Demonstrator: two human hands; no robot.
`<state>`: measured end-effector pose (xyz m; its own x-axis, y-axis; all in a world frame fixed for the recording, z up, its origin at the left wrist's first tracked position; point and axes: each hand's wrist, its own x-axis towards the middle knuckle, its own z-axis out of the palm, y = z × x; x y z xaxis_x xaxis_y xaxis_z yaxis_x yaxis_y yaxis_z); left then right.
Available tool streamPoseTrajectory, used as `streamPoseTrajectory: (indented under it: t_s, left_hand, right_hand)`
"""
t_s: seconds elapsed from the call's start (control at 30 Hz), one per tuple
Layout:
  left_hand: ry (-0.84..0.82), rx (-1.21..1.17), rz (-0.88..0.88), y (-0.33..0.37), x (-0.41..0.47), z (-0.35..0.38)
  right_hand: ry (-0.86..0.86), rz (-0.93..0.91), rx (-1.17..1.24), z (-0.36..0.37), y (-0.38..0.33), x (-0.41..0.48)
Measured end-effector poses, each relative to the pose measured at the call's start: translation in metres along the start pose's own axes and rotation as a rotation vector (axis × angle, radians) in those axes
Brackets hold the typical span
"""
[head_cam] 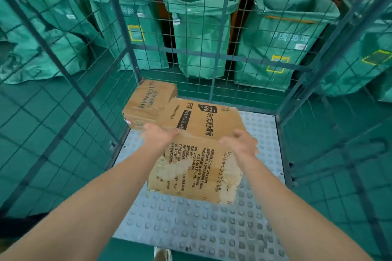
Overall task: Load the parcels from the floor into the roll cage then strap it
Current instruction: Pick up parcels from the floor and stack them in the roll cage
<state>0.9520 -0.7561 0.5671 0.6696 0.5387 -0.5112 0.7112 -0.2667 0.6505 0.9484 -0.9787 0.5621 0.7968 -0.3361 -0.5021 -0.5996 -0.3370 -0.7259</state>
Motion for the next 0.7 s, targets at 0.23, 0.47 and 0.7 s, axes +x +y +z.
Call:
streamPoseTrajectory:
  t_s: [0.23, 0.47, 0.7]
  left_hand:
    - [-0.042, 0.158, 0.009, 0.049, 0.133, 0.008]
    - [-0.051, 0.150, 0.006, 0.079, 0.232, 0.035]
    - [-0.001, 0.035, -0.040, 0.073, 0.324, 0.101]
  right_hand:
    - [0.080, 0.068, 0.035, 0.079, -0.057, 0.085]
    - [0.104, 0.104, -0.024, 0.126, -0.085, 0.171]
    - [0.122, -0.019, -0.122, 0.164, -0.079, 0.270]
